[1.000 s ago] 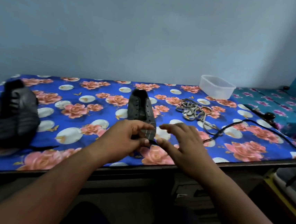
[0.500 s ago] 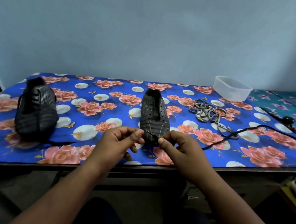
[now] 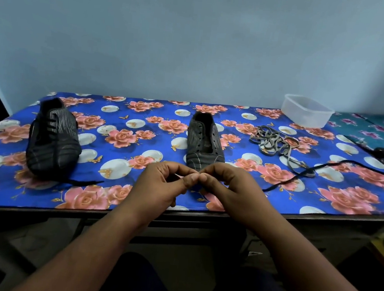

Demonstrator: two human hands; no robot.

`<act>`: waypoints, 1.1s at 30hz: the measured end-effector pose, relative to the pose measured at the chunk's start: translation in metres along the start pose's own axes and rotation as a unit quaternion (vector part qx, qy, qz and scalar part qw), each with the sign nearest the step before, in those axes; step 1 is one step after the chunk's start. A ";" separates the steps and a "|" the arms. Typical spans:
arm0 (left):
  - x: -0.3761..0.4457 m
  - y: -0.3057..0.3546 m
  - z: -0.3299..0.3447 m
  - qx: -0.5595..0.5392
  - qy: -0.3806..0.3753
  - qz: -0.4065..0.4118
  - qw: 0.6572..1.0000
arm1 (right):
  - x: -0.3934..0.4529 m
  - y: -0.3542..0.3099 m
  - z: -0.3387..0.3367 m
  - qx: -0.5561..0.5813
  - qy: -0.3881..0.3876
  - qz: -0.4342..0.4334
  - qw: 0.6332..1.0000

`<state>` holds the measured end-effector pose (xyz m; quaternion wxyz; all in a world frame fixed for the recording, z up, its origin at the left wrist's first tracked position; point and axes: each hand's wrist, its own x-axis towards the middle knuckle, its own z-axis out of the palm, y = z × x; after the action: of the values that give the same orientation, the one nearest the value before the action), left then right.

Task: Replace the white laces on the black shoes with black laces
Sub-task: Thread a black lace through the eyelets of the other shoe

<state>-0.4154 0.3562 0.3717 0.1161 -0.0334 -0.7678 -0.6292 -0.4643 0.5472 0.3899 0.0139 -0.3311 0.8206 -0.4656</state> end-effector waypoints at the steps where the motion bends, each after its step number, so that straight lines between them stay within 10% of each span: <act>1: 0.000 0.001 -0.002 -0.006 0.003 -0.001 1.000 | 0.001 0.000 0.000 -0.007 -0.006 -0.003 1.000; 15: -0.002 -0.009 -0.053 0.040 0.091 -0.043 0.994 | -0.010 0.030 -0.027 -0.060 -0.010 0.009 0.998; 24: 0.005 -0.014 -0.023 0.288 -0.043 0.068 0.954 | -0.003 0.024 -0.008 -0.093 -0.026 -0.037 0.995; 33: 0.010 -0.017 -0.009 0.271 -0.075 0.075 0.957 | -0.006 0.029 -0.008 -0.084 -0.031 -0.039 0.995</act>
<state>-0.4277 0.3434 0.3596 0.1098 -0.1053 -0.9112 -0.3828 -0.4776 0.5674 0.3701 -0.0071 -0.3774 0.8422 -0.3849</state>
